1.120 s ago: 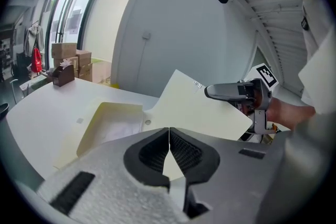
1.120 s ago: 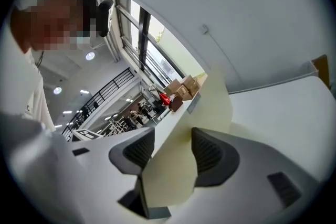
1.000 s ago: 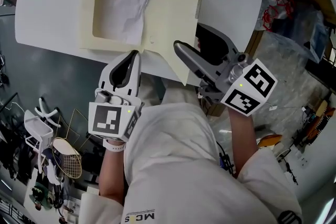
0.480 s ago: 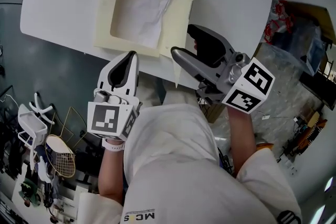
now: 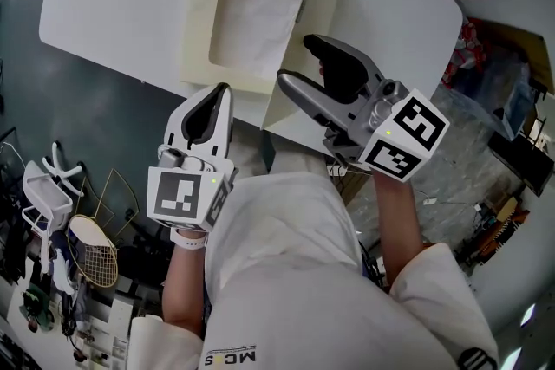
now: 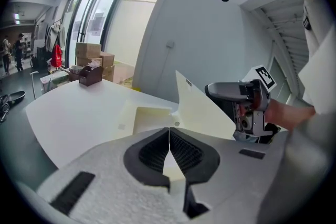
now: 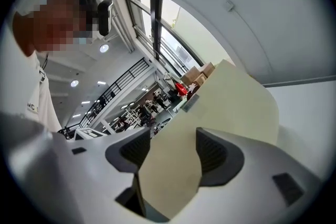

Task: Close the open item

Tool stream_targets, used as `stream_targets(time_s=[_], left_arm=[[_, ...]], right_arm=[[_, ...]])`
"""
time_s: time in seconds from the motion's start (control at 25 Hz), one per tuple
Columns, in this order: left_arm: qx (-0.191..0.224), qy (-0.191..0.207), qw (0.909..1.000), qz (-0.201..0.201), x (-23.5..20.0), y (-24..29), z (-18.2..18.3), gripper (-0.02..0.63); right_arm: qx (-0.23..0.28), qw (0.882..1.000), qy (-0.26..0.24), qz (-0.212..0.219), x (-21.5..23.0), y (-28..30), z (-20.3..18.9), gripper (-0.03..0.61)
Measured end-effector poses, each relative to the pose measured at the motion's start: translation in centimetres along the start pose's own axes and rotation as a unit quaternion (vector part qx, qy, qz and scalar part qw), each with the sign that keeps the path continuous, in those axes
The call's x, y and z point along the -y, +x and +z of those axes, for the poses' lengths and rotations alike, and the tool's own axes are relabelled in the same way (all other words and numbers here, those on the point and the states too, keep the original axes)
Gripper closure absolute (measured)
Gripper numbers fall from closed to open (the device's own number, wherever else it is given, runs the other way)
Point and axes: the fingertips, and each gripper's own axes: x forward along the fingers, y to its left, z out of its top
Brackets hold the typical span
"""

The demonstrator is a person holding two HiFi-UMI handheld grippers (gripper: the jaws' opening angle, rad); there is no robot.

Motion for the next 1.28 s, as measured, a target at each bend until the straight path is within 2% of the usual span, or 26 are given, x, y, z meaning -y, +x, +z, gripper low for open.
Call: stream_targets(time_s=[0.2, 0.52, 0.72, 0.88, 1.12, 1.28], left_arm=[[0.002, -0.014, 0.9996, 0.025, -2.7, -0.7, 0.3, 0.586], [0.017, -0.030, 0.9992, 0.023, -4.4, -1.0, 0.8, 0.584], [0.021, -0.033, 0.9986, 0.036, -5.1, -0.5, 1.3, 0.584], [0.019, -0.028, 0.9992, 0.023, -5.0, -0.1, 1.1, 0.584], [-0.021, -0.011, 0.9995, 0.023, -4.7, 0.7, -0.8, 0.584], [-0.048, 0.011, 0.9988, 0.004, -4.1, 1.5, -2.9, 0.584]], right_arm=[[-0.032, 0.999, -0.007, 0.016, 0.0, 3.4, -1.2, 0.325], [-0.055, 0.998, -0.003, 0.020, 0.7, 6.7, -2.4, 0.325], [-0.072, 0.997, -0.012, 0.000, 3.0, 7.5, -2.9, 0.325], [-0.093, 0.995, -0.034, -0.025, 4.0, 7.8, -3.8, 0.325], [-0.144, 0.983, -0.088, -0.078, 6.2, 7.1, -5.8, 0.325], [-0.145, 0.980, -0.099, -0.088, 6.7, 6.6, -6.1, 0.325]])
